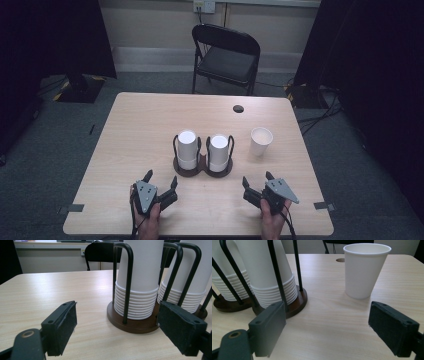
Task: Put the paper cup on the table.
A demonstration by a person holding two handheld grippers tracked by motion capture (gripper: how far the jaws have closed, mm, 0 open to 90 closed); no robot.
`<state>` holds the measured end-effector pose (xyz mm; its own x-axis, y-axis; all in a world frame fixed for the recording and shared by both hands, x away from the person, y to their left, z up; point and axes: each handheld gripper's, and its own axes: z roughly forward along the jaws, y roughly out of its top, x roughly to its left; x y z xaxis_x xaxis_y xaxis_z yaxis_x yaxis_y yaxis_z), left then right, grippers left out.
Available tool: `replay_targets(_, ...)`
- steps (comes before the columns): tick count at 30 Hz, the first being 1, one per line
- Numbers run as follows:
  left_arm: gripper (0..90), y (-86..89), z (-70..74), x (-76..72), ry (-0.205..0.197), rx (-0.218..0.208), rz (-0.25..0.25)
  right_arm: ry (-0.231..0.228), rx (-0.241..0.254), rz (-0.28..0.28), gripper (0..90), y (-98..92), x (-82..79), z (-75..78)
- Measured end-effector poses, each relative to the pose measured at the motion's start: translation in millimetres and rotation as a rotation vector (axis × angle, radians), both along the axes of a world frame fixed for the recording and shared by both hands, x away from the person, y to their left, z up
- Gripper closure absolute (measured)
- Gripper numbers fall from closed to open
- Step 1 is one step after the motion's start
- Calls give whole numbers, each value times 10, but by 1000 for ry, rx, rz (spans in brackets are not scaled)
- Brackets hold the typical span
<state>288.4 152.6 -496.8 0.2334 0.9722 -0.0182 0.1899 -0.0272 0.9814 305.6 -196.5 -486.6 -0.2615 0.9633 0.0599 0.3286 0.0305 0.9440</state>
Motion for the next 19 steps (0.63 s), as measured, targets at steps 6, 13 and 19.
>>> replay_targets(6,164,1,0,-1,0,0,3,-22,11,-23,137,-27,-92,-58)
replay_targets(13,164,-3,-1,-4,-3,2,3,-25,-29,-28,136,-4,-97,-71)
replay_targets(19,164,-7,-2,-7,-5,3,3,-28,-20,-24,134,-10,-99,-71)
